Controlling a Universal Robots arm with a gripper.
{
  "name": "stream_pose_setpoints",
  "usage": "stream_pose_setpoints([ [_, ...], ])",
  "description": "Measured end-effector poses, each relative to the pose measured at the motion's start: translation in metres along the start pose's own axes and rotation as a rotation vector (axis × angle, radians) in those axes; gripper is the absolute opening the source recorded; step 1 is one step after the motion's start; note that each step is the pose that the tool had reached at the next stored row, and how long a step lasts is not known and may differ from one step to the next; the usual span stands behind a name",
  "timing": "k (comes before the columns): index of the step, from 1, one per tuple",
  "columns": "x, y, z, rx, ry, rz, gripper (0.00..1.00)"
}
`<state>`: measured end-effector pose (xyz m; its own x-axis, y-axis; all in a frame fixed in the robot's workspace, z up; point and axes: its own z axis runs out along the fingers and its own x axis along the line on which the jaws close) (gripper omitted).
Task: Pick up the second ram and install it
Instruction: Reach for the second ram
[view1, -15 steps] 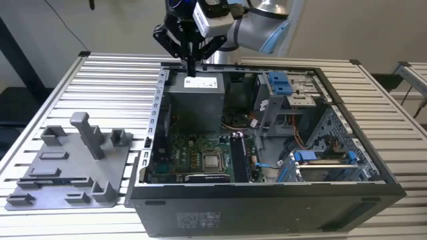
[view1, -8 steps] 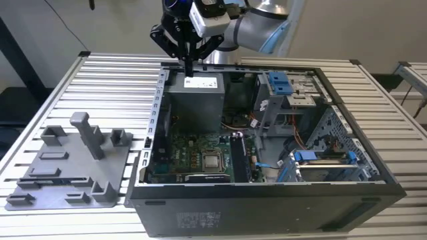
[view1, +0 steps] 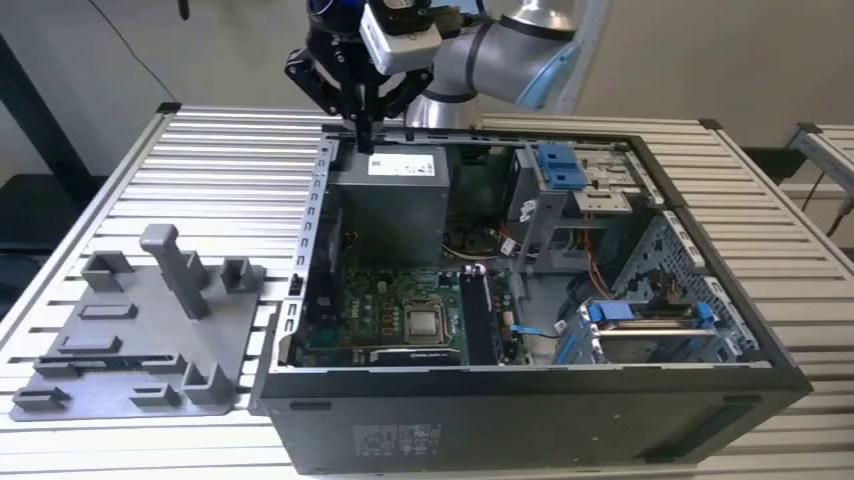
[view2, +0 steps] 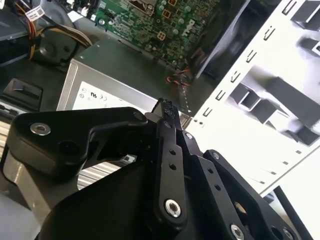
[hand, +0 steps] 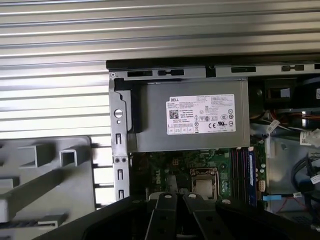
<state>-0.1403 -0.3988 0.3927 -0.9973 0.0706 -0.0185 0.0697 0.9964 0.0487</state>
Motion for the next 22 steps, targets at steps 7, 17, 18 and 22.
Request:
stream_pose_setpoints([
  [7, 0.0102, -0.0007, -0.0002, 0.0001, 0.0006, -0.001, 0.11],
  [17, 0.0218, -0.0015, -0.0002, 0.0002, 0.0025, -0.002, 0.11],
  [18, 0.0227, -0.0016, -0.0002, 0.0003, 0.0028, -0.002, 0.11],
  [22, 0.0267, -0.0019, -0.0002, 0.0003, 0.0038, -0.002, 0.11],
])
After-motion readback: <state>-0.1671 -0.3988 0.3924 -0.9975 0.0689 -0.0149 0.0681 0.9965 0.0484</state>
